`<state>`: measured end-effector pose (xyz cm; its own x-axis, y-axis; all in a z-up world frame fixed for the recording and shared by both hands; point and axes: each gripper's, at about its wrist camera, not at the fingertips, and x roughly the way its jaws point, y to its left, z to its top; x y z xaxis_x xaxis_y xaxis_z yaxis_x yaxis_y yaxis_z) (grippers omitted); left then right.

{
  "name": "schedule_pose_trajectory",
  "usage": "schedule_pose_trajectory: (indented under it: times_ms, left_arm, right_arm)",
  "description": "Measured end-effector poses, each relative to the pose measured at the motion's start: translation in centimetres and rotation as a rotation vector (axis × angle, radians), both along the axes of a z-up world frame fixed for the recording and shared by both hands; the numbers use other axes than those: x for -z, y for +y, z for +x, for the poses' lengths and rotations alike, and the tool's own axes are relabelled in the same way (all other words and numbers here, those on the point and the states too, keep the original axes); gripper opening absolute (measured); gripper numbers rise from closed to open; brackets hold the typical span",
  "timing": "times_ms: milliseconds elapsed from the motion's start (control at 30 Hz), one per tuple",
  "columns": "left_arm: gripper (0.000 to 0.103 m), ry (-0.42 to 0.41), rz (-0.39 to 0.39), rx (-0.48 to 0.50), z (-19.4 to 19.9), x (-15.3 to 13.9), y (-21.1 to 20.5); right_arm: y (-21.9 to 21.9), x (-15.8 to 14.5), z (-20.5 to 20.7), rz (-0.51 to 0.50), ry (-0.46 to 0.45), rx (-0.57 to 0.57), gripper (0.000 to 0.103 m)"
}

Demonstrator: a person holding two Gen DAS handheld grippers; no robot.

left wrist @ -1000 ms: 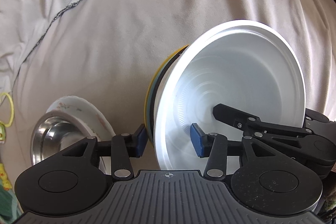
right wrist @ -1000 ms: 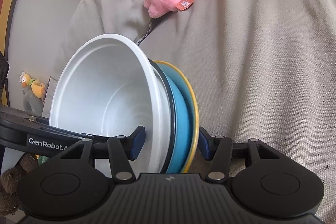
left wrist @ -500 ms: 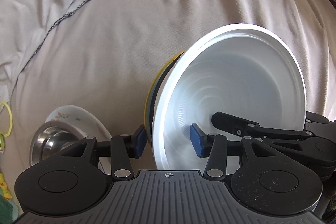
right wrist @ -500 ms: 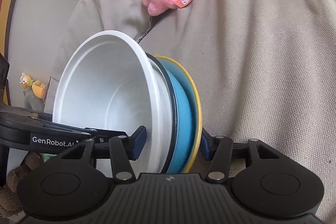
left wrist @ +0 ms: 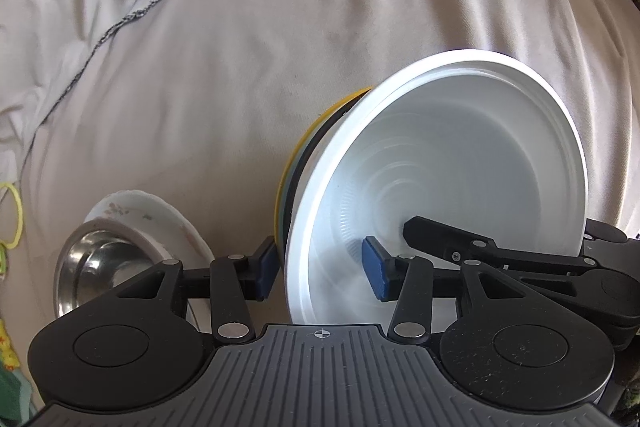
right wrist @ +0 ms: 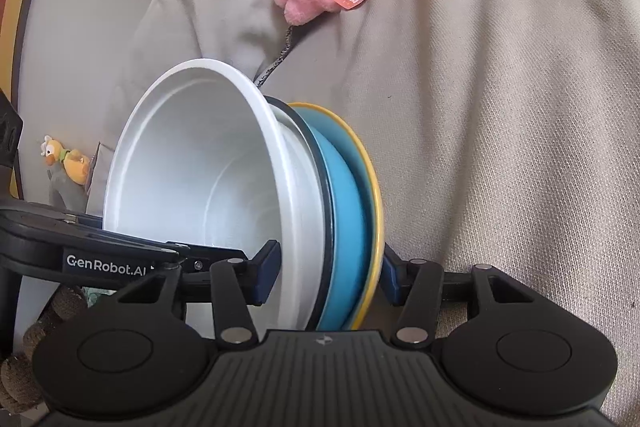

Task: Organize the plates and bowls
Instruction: 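Lift the tilted bowl stack with both grippers and carry it toward the steel bowl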

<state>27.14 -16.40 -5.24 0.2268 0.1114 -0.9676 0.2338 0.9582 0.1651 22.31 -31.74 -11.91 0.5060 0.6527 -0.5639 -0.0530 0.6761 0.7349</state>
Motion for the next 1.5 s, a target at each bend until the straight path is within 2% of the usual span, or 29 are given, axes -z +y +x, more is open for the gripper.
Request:
schedule_pose_trajectory:
  times_ms: [133, 533, 800, 867, 933, 1033, 1133, 1233, 1367, 1500]
  left_arm:
    - [0.05, 0.009, -0.018, -0.007, 0.3, 0.1, 0.3]
    - [0.048, -0.034, -0.098, 0.015, -0.1, -0.3, 1.8]
    - [0.048, -0.048, -0.161, 0.005, -0.6, 0.2, 3.5]
    - [0.045, -0.068, -0.155, 0.009, -0.6, 0.2, 3.4]
    - [0.047, -0.071, -0.14, 0.005, -0.6, 0.3, 3.1]
    - [0.047, -0.067, -0.149, -0.027, -0.4, 0.3, 3.3]
    - [0.046, -0.064, -0.164, -0.041, -0.3, 0.3, 3.5]
    - [0.046, -0.055, -0.186, -0.049, -0.1, 0.4, 4.0]
    - [0.048, -0.04, -0.224, -0.072, 0.2, 0.8, 4.5]
    - [0.048, -0.024, -0.244, -0.086, 0.4, 0.9, 4.9]
  right_arm:
    - [0.0, 0.1, 0.1, 0.01, 0.013, -0.003, 0.051]
    - [0.5, -1.0, 0.4, -0.018, 0.042, 0.007, 0.055]
    - [1.5, -1.8, 0.4, -0.086, 0.016, -0.014, 0.058]
    - [1.8, -2.8, 0.1, -0.157, -0.026, 0.026, 0.058]
    - [2.6, -4.9, 0.0, -0.316, -0.081, 0.053, 0.058]
    - [3.2, -6.8, 1.5, -0.412, -0.054, -0.005, 0.056]
    - [3.8, -7.1, 3.1, -0.5, -0.001, -0.079, 0.051]
    - [3.6, -6.6, 3.5, -0.472, 0.055, -0.14, 0.049]
    - [3.3, -5.9, 4.1, -0.404, 0.108, -0.168, 0.05]
    - [3.4, -5.8, 4.3, -0.379, 0.13, -0.179, 0.051]
